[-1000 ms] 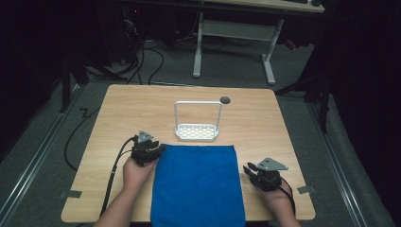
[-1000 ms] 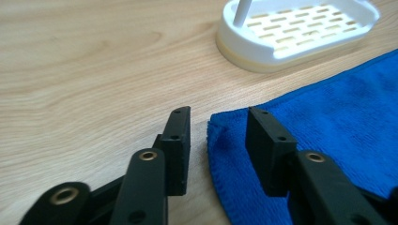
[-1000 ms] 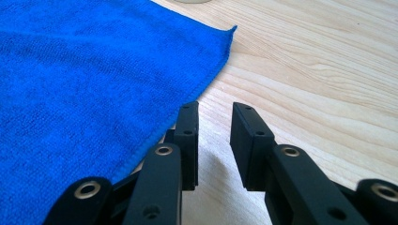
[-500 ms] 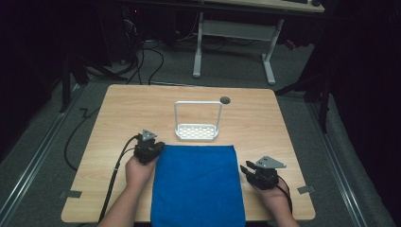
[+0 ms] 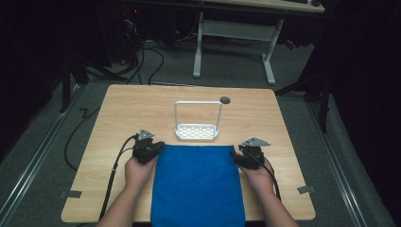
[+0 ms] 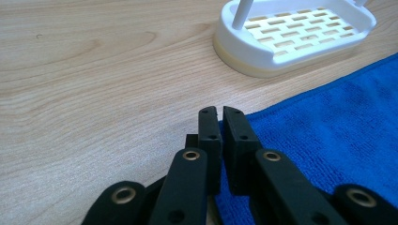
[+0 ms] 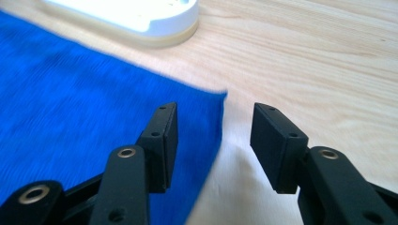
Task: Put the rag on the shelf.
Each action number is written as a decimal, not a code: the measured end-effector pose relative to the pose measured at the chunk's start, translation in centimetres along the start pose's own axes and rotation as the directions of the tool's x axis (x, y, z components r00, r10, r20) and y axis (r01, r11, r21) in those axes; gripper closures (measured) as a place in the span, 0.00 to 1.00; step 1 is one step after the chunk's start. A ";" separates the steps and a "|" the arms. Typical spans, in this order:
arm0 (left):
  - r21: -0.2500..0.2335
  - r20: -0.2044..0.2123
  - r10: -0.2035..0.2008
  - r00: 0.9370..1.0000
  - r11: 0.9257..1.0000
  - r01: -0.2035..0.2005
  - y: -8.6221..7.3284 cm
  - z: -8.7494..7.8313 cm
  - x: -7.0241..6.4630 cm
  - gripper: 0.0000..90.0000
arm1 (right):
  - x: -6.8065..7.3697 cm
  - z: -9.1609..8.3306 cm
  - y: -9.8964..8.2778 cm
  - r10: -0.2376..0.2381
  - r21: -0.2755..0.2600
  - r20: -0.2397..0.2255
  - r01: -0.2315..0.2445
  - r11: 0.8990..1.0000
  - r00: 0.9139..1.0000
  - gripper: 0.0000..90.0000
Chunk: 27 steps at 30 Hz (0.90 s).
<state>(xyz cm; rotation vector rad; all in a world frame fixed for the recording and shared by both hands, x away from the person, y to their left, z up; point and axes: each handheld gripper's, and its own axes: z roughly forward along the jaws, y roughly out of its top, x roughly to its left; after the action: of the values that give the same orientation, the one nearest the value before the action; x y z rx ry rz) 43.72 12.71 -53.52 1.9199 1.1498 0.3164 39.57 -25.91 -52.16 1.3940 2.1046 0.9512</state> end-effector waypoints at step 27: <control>-0.013 -0.005 0.056 0.998 0.998 -0.056 -0.1 -0.5 -0.7 0.96 | 1.3 0.2 0.5 -0.083 -0.047 -0.056 0.080 0.996 0.995 0.98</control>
<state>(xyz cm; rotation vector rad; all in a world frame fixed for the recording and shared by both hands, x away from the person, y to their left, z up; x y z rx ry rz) 43.00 12.40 -53.19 1.9436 1.0961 0.3584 39.46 -24.54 -51.92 1.2631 2.1516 1.0105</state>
